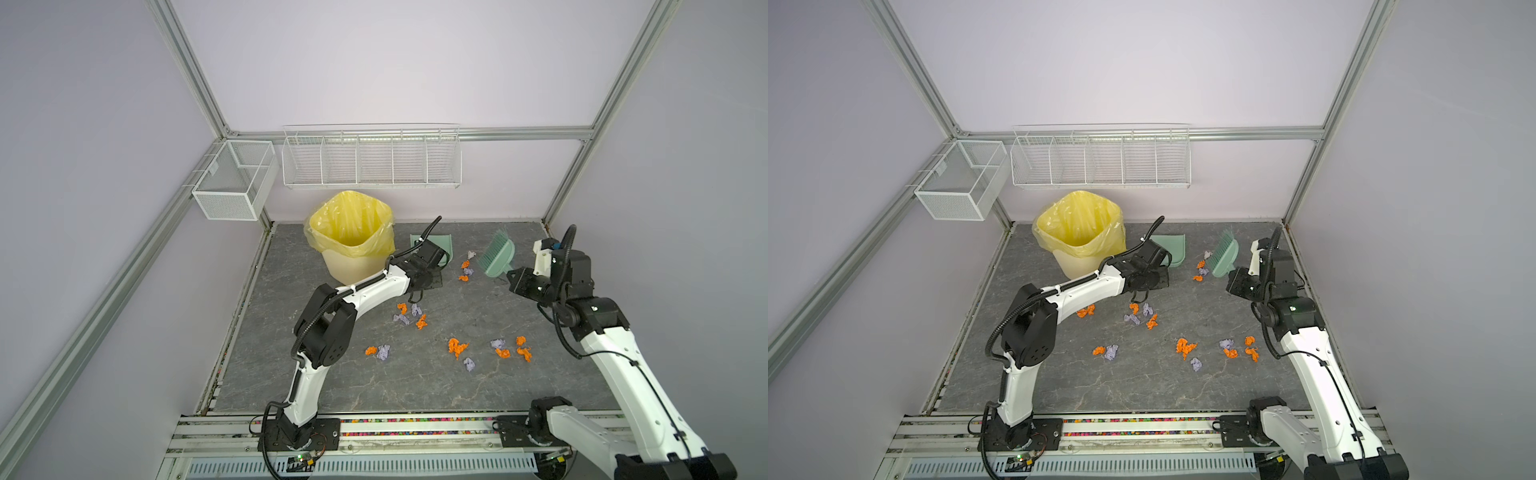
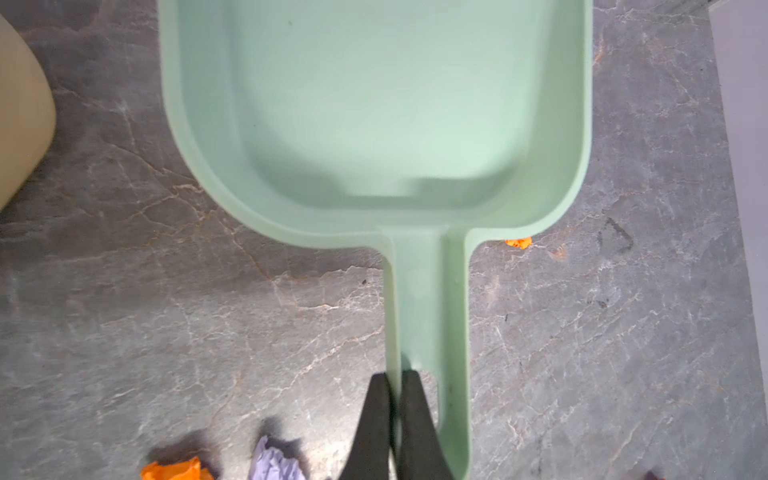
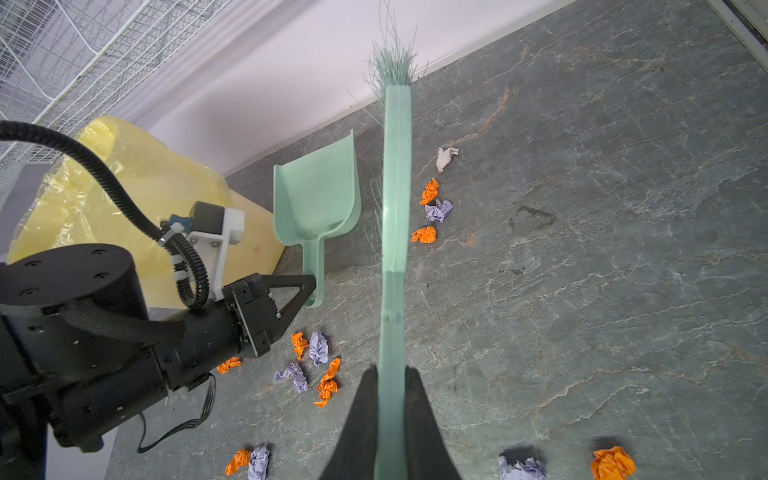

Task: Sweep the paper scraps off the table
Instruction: 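Lower the green dustpan onto the table beside the scraps with the left gripper, then swing the green brush in the right gripper over the scraps beyond the dustpan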

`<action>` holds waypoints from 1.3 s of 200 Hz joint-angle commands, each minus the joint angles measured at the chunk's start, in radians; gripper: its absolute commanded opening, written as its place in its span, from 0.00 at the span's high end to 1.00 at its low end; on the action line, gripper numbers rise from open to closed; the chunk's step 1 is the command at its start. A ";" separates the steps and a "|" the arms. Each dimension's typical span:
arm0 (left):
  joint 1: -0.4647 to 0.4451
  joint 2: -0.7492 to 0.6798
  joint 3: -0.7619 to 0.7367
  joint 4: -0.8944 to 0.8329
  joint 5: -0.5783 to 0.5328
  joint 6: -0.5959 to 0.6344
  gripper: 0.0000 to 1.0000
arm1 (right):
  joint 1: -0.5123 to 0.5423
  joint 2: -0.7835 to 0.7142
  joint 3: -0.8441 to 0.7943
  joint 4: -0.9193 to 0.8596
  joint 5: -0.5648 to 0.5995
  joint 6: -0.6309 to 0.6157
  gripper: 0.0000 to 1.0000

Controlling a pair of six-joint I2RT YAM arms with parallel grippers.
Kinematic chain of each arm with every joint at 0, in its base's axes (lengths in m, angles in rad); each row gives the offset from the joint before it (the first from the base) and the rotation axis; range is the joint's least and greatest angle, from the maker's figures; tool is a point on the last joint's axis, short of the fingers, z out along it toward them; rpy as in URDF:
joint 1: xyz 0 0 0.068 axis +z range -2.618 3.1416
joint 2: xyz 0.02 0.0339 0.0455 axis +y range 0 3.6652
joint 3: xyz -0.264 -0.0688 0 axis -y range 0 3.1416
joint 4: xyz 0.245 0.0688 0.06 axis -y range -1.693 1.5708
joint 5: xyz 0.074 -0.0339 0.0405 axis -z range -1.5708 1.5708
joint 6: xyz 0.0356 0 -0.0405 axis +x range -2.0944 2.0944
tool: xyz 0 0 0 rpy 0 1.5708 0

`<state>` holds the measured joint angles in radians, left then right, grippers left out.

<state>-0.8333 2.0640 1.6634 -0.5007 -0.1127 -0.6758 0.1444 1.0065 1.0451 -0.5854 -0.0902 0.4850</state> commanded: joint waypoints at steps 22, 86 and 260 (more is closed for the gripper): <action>-0.006 -0.113 -0.081 0.000 0.002 0.100 1.00 | -0.006 0.041 0.053 -0.015 -0.001 -0.020 0.93; -0.006 -0.104 0.016 -0.182 0.085 0.202 1.00 | -0.006 0.129 0.138 -0.116 0.096 -0.054 0.93; -0.006 -0.102 0.053 -0.415 0.331 0.254 1.00 | -0.005 0.658 0.689 -0.365 0.176 -0.601 0.93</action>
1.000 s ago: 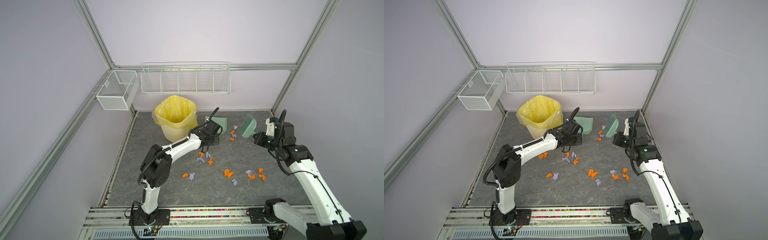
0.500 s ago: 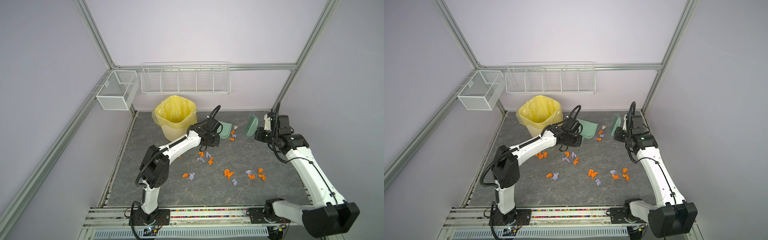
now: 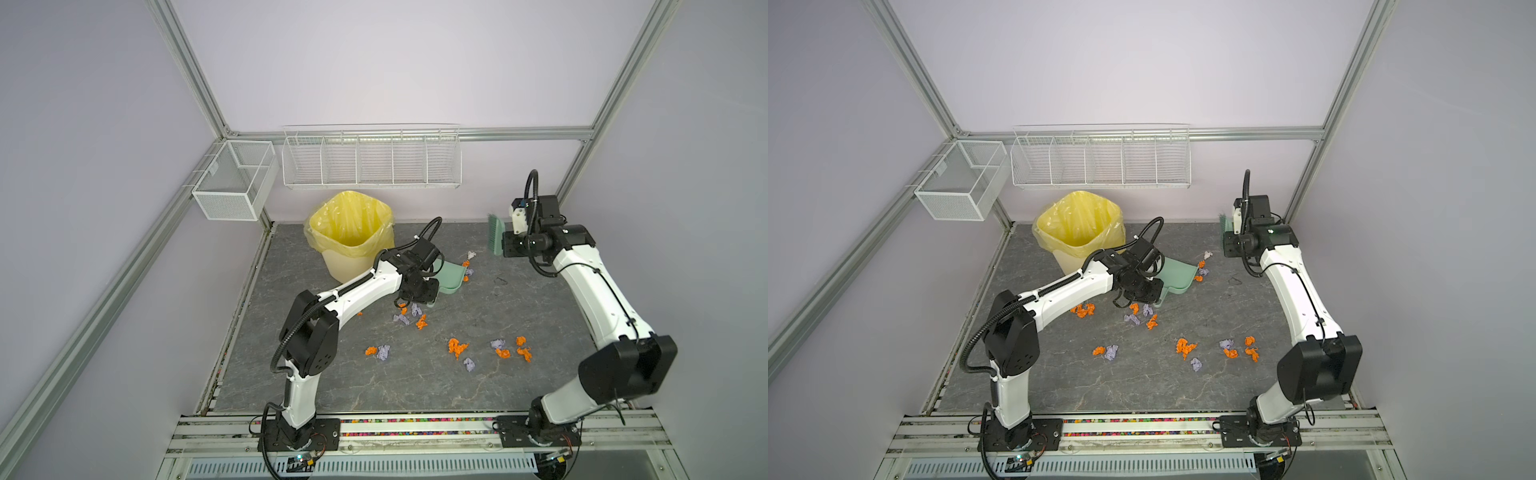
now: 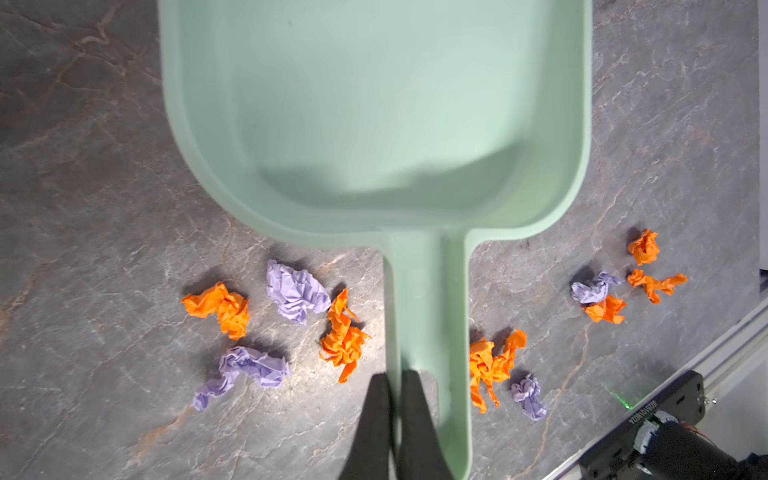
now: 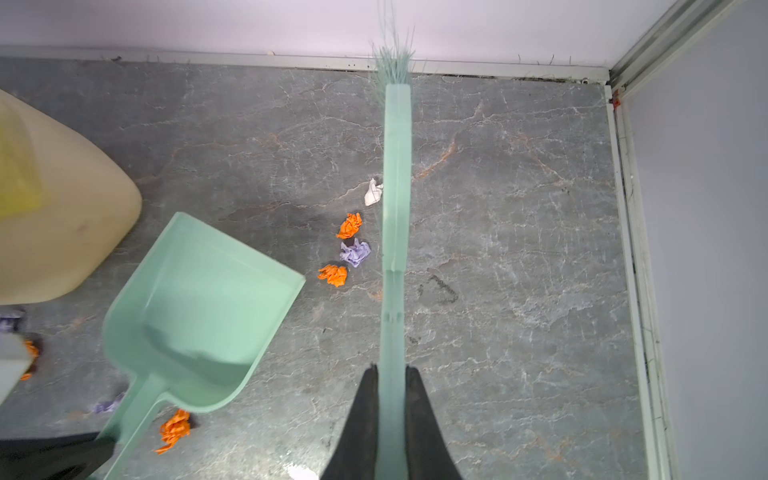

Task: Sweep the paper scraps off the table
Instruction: 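Swing the green brush in the right gripper over the scraps beyond the dustpan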

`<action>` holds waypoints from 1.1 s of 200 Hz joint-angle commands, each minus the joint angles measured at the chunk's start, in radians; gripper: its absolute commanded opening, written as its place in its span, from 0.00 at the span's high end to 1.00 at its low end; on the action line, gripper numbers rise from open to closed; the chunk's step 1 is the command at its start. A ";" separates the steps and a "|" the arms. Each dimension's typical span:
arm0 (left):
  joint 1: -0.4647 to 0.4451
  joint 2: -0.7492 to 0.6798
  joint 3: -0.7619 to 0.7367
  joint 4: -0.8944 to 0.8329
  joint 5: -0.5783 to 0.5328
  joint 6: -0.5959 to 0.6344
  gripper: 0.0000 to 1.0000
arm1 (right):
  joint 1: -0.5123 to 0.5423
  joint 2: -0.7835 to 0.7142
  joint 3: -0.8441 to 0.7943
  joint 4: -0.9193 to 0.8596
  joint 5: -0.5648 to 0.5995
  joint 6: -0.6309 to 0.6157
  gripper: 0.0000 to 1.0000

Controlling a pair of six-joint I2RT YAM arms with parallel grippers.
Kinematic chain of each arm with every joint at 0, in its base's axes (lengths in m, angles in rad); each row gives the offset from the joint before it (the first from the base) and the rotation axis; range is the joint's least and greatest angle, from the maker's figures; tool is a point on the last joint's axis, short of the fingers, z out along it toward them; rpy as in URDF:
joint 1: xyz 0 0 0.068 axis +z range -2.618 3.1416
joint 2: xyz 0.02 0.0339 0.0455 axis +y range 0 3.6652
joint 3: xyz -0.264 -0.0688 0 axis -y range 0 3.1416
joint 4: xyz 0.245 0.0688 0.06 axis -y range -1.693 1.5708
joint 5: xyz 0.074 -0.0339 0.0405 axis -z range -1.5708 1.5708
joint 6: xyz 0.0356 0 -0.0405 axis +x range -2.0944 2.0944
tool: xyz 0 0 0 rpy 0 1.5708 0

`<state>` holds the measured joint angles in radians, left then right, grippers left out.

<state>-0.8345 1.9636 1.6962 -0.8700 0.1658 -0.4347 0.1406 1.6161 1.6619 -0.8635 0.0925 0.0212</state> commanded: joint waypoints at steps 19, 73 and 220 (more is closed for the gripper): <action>-0.005 -0.016 0.008 -0.040 0.066 0.009 1.00 | 0.001 0.083 0.124 -0.086 0.018 -0.215 0.93; -0.009 -0.047 -0.024 -0.054 0.046 0.004 1.00 | 0.021 0.330 0.471 -0.327 0.131 -0.430 0.93; -0.052 0.127 0.085 -0.089 0.090 0.027 1.00 | 0.104 0.521 0.449 -0.172 0.416 -0.707 0.93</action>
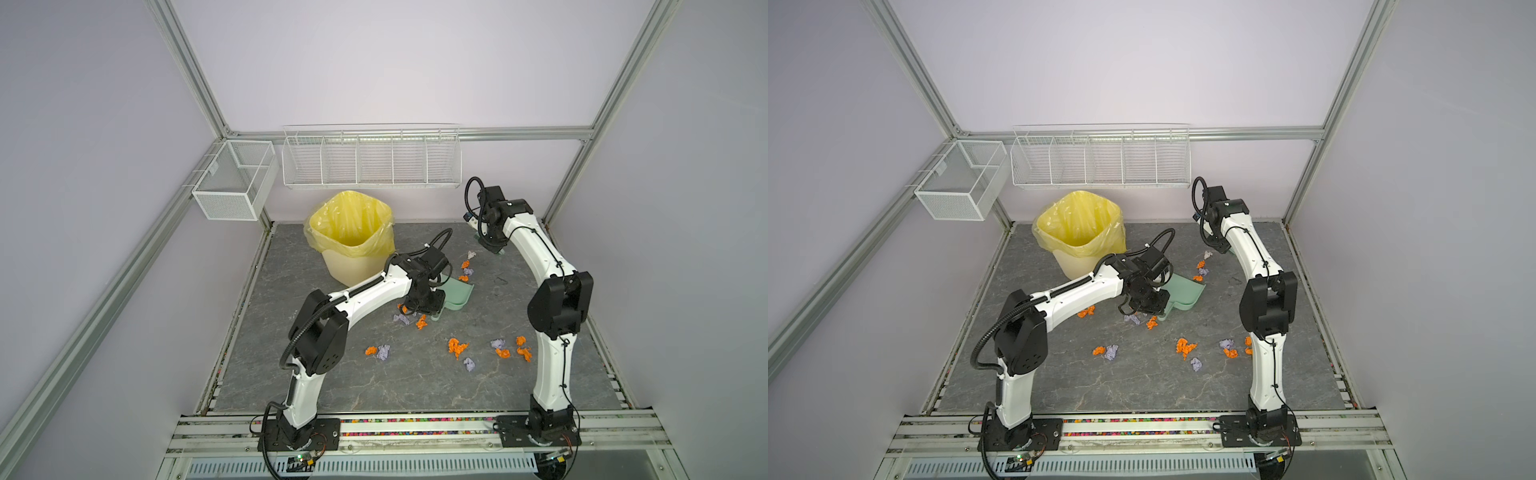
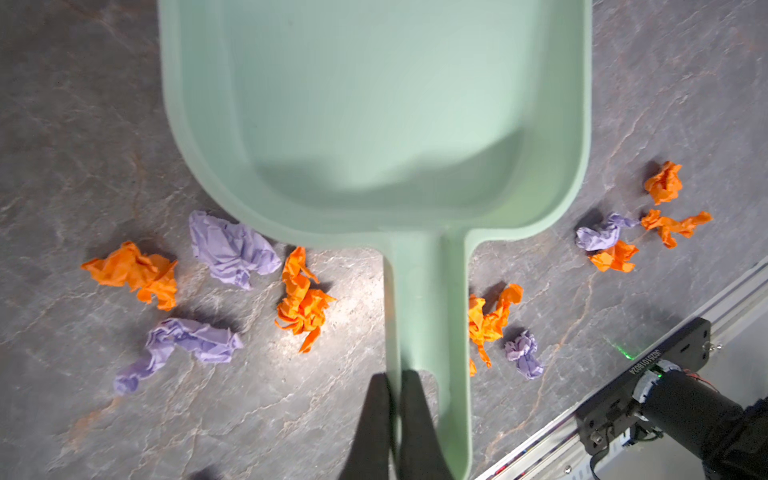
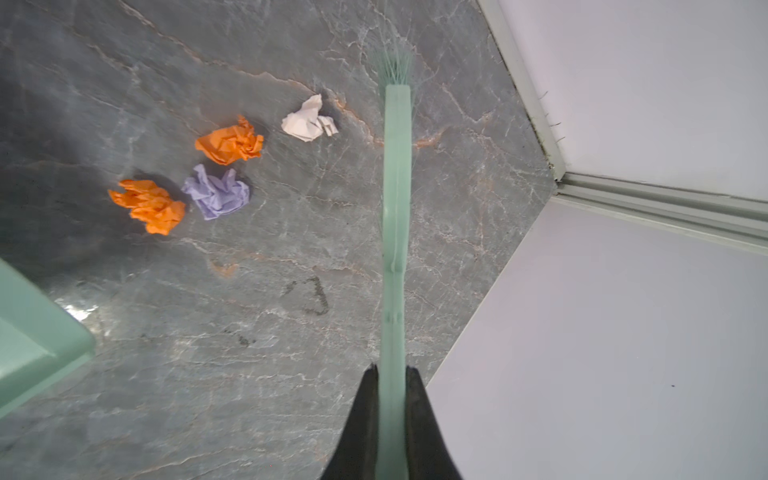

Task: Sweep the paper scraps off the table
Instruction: 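Swing the green brush in the right gripper over the scraps beyond the dustpan, then sweep scraps with the right gripper's brush toward the dustpan held by the left gripper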

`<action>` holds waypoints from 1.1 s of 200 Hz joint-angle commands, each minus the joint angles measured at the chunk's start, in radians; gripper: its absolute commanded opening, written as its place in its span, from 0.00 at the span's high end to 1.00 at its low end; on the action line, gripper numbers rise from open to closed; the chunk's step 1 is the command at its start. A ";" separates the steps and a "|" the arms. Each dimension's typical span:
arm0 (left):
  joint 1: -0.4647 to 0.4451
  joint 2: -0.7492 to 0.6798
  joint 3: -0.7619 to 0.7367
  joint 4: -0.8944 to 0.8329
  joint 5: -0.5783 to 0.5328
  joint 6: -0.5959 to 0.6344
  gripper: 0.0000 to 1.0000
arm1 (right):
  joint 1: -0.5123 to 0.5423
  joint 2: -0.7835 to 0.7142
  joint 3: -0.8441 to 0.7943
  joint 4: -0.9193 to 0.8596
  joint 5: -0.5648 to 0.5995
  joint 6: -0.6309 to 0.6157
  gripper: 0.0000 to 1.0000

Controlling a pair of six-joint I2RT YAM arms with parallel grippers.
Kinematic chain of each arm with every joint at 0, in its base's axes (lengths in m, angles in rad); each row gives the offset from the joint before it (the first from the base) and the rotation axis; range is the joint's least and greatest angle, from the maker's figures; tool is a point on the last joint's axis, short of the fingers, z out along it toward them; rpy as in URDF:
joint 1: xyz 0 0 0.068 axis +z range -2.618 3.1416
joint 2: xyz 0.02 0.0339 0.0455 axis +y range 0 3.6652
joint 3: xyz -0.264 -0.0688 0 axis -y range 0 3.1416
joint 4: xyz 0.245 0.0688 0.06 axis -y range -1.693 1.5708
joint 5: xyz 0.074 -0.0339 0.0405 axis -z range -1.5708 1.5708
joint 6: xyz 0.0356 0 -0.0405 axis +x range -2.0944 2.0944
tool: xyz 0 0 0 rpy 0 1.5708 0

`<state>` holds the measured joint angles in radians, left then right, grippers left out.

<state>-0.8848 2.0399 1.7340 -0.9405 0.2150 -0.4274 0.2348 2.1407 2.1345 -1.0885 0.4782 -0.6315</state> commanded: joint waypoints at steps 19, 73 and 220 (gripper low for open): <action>0.000 0.084 0.080 -0.030 0.047 0.022 1.00 | 0.009 0.001 -0.027 0.088 0.042 -0.071 0.93; 0.000 0.137 0.142 -0.048 0.039 0.012 1.00 | 0.010 0.046 -0.031 0.184 0.038 -0.155 0.93; 0.026 0.259 0.292 -0.126 0.027 0.024 1.00 | 0.048 0.051 -0.169 0.210 -0.020 -0.179 0.93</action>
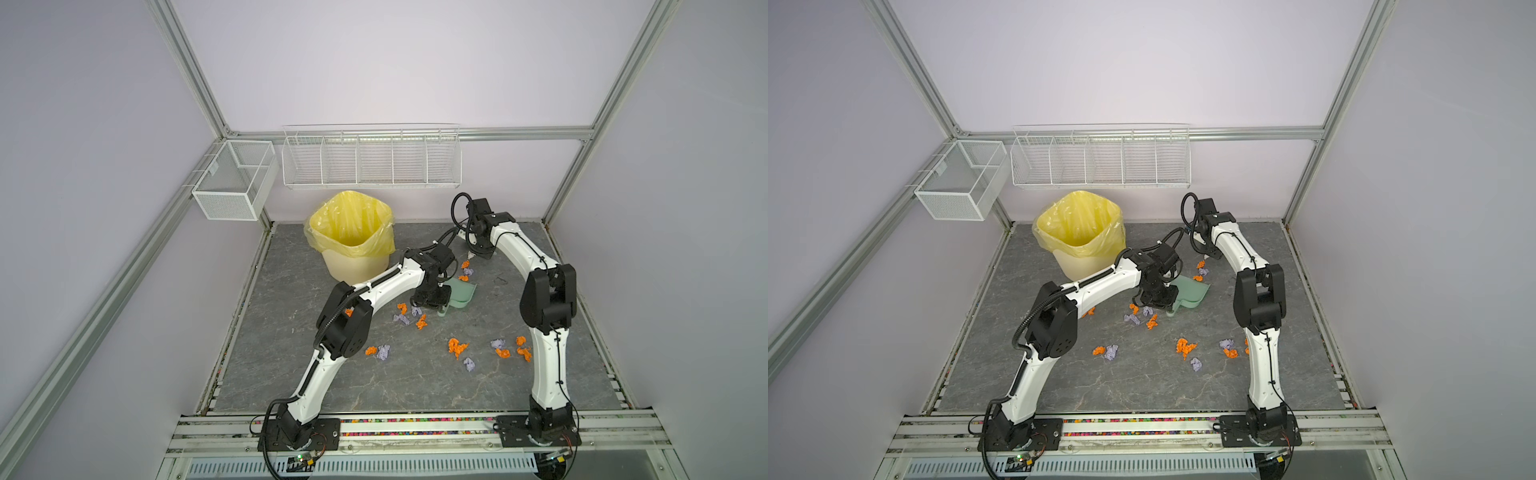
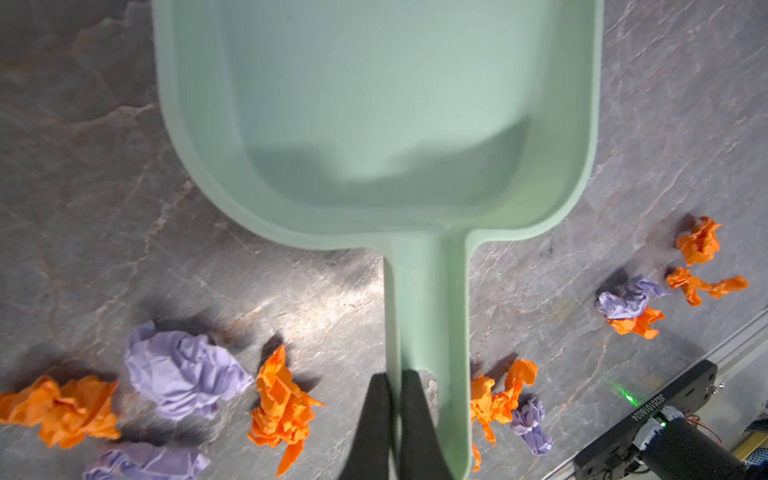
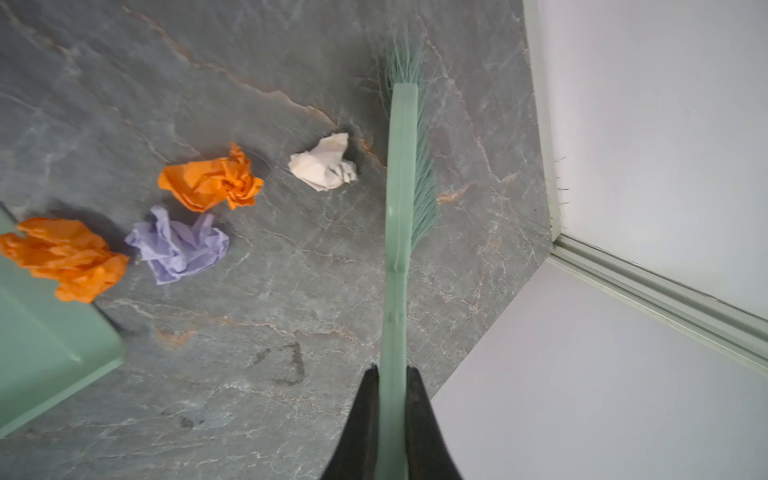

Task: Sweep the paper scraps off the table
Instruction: 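Sweep scraps with the right gripper's brush toward the dustpan held by the left gripper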

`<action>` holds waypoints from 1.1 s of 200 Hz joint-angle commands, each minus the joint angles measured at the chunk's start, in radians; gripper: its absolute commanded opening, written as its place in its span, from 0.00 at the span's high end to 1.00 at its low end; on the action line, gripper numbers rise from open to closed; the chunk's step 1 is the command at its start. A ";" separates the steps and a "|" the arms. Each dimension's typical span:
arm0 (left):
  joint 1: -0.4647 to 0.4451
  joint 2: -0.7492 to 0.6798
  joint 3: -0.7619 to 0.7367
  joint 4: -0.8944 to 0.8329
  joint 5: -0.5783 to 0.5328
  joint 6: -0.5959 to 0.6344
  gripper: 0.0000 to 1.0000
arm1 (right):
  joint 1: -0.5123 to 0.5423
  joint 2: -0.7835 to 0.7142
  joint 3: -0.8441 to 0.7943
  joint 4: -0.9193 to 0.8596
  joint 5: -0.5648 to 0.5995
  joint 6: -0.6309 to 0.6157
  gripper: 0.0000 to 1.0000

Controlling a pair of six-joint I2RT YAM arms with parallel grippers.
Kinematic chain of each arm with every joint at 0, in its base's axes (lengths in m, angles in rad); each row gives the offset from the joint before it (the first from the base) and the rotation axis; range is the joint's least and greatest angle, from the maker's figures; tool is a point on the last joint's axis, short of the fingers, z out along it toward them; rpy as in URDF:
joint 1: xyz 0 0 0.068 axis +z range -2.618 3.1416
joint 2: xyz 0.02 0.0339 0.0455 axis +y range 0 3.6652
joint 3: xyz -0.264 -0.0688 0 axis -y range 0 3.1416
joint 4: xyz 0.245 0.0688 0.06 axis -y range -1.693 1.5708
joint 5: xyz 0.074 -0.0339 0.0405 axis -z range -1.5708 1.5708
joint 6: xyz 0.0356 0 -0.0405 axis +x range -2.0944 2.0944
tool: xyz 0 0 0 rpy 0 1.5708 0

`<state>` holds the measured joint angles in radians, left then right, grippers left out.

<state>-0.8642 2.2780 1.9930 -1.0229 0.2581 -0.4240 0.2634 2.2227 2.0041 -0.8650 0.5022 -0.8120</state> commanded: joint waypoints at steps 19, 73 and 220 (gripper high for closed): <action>0.010 0.026 0.036 -0.050 -0.008 0.024 1.00 | 0.038 -0.029 -0.044 -0.031 -0.043 0.015 0.93; 0.021 0.020 0.032 -0.049 -0.003 0.030 1.00 | 0.090 -0.090 -0.131 -0.071 -0.052 0.078 0.93; 0.025 0.026 0.021 -0.035 0.004 0.042 1.00 | 0.168 -0.320 -0.290 -0.312 -0.297 0.221 0.93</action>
<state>-0.8467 2.2910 1.9995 -1.0313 0.2604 -0.4007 0.3836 1.9602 1.7561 -1.0401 0.3679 -0.5964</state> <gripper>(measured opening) 0.049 0.115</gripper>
